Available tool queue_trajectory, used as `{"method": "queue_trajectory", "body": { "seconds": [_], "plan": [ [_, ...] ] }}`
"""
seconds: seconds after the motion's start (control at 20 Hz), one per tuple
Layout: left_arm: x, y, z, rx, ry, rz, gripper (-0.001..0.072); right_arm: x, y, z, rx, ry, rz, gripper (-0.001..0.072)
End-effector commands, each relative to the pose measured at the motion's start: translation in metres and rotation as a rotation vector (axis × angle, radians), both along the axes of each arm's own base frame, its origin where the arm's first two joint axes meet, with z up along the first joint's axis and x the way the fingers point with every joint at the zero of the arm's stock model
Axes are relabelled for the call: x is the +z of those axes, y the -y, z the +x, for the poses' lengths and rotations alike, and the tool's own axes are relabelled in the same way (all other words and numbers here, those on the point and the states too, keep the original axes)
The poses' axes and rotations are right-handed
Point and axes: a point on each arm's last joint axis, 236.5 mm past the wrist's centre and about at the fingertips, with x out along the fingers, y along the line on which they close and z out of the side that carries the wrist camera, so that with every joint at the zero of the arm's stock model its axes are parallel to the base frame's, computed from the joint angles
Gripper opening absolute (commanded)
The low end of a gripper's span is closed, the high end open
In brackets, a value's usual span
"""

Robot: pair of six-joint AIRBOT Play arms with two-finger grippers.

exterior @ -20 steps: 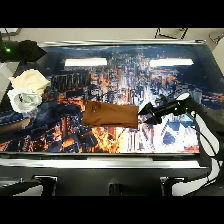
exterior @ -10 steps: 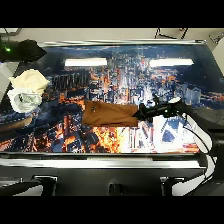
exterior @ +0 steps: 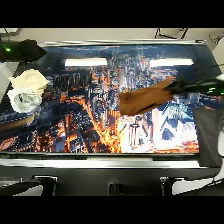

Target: Fold the clothes and pants, and hang the long-sleeved shirts on hangers.

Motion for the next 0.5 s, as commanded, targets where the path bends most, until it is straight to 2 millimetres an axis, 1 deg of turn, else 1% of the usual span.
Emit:
{"method": "queue_trajectory", "body": {
  "seconds": [0.0, 0.1, 0.25, 0.35, 0.45],
  "plan": [
    [0.000, 0.000, 0.000, -0.002, 0.001, 0.002, 0.0026, 0.056, 0.114, -0.015, -0.249, 0.025, -0.142, 0.0039],
    [0.000, 0.000, 0.001, -0.001, 0.004, 0.002, 0.0026, 0.080, 0.159, -0.028, -0.355, 0.043, -0.162, 0.0039],
    [0.000, 0.000, 0.001, -0.001, 0.004, 0.002, 0.0026, 0.109, 0.215, -0.047, -0.551, 0.066, -0.165, 0.0039],
    [0.000, 0.000, 0.001, -0.001, 0.004, 0.002, 0.0026, 0.115, 0.241, -0.063, -0.641, 0.047, -0.178, 0.0040],
    [0.000, 0.000, 0.001, -0.006, 0.007, 0.007, 0.0026, 0.114, 0.257, -0.081, -0.711, 0.001, -0.193, 0.0039]
  ]
}}
